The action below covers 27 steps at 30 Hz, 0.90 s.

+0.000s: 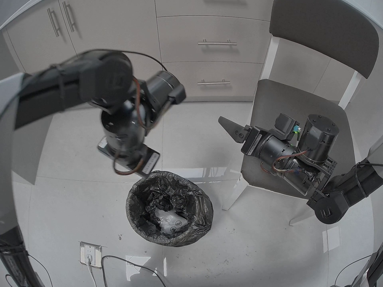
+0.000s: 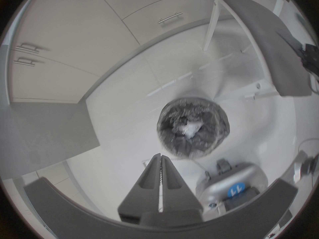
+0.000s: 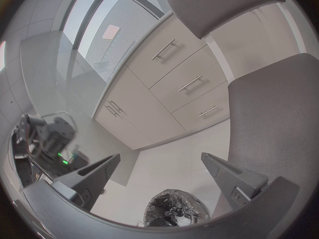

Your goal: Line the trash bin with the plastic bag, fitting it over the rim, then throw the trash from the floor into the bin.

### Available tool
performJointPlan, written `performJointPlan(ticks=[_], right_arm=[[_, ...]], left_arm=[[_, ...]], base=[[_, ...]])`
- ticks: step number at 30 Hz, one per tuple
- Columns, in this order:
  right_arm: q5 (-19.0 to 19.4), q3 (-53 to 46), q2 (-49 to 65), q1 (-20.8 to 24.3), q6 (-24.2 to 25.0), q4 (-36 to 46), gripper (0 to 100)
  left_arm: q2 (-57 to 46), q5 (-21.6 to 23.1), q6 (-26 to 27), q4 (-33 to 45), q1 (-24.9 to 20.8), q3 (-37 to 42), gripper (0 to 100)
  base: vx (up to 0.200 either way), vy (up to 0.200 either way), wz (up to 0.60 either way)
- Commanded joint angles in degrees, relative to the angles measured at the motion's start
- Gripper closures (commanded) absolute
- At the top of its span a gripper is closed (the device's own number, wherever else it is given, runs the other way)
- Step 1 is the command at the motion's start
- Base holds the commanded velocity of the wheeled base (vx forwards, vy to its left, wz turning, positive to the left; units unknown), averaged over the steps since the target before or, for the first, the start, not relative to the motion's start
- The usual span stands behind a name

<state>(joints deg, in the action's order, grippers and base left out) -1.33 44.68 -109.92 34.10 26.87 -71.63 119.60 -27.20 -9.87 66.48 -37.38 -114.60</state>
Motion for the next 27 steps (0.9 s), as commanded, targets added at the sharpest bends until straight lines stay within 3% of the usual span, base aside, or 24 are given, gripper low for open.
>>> performJointPlan(ticks=[1,6,7,12,14,15,17,19,27], right_arm=[[0.0,-0.2,-0.2,-1.8,-2.1,0.2,0],[-0.2,-1.6,5.0,-4.9,-5.6,2.8,0],[-0.2,-1.6,5.0,-4.9,-5.6,2.8,0],[-0.1,-2.5,18.2,-13.3,-6.8,14.7,0],[0.0,-2.6,19.2,-13.9,-6.9,15.7,0],[0.0,-3.8,24.8,-16.1,-7.7,21.5,0],[0.0,-4.4,27.5,-17.0,-8.2,24.1,0],[0.0,-5.5,36.3,-19.2,-10.3,31.2,0],[-0.2,-0.8,61.6,-19.9,-17.3,53.0,0]], left_arm=[[-17.4,0.0,0.6,12.7,-0.3,0.0,100],[-29.3,0.0,1.1,23.5,-0.5,0.0,100],[-29.3,0.0,1.1,23.5,-0.5,0.0,100],[-44.2,-0.1,1.5,23.1,1.4,0.0,100],[-45.2,-0.1,1.5,23.1,1.5,0.0,100],[-50.3,-0.3,1.7,23.0,2.0,0.0,100],[-52.5,-0.4,1.6,23.0,2.8,0.0,100],[-58.6,-0.5,1.1,22.9,6.5,0.0,100],[-75.8,-0.1,-3.4,19.7,12.5,0.0,100]], base=[[0.0,0.0,0.0],[0.0,0.0,0.0],[0.0,0.0,0.0],[0.0,0.0,0.0],[0.0,0.0,0.0],[0.0,0.0,0.0],[0.0,0.0,0.0],[0.0,0.0,0.0],[0.0,0.0,0.0]])
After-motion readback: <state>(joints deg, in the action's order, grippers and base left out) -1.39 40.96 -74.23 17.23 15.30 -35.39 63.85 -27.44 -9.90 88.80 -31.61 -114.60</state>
